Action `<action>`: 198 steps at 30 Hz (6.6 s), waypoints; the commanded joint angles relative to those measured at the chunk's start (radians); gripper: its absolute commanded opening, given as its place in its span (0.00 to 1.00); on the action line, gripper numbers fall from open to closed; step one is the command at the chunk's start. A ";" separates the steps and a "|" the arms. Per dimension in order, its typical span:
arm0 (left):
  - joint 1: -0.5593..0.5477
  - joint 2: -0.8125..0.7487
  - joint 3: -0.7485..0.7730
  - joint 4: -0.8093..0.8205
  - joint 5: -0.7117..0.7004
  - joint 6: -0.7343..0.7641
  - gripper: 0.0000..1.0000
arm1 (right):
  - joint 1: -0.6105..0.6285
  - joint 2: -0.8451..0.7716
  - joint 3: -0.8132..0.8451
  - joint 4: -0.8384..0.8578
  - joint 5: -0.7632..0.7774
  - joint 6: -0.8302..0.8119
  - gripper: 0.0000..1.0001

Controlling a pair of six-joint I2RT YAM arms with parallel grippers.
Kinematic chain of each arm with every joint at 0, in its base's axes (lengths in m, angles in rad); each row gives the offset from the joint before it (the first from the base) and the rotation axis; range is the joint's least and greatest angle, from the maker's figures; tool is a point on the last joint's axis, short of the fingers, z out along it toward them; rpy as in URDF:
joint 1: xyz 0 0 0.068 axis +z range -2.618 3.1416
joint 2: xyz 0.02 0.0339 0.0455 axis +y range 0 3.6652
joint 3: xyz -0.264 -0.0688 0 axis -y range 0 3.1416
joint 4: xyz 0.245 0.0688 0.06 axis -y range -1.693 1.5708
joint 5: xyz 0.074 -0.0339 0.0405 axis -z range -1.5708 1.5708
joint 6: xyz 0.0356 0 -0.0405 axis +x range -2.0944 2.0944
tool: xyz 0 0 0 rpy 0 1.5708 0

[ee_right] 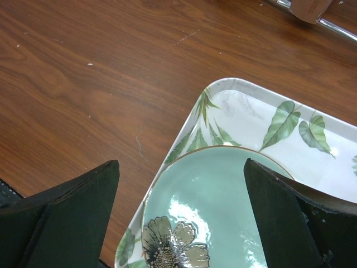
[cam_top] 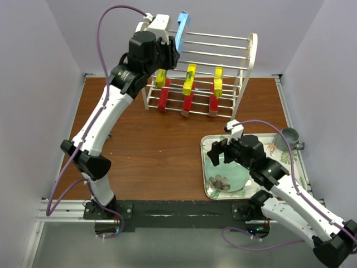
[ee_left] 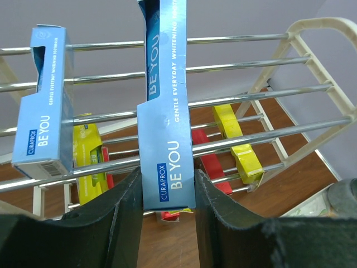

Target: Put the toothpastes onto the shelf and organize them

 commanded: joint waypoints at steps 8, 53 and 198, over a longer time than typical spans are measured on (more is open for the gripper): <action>-0.008 0.097 0.094 0.157 -0.029 0.089 0.09 | 0.003 0.007 0.026 -0.004 0.026 0.000 0.98; -0.008 0.128 0.044 0.202 -0.067 0.060 0.47 | 0.003 0.030 0.009 0.018 0.025 -0.002 0.98; -0.025 -0.467 -1.575 0.070 -0.382 -0.869 0.58 | 0.002 0.030 -0.014 0.039 -0.073 0.054 0.98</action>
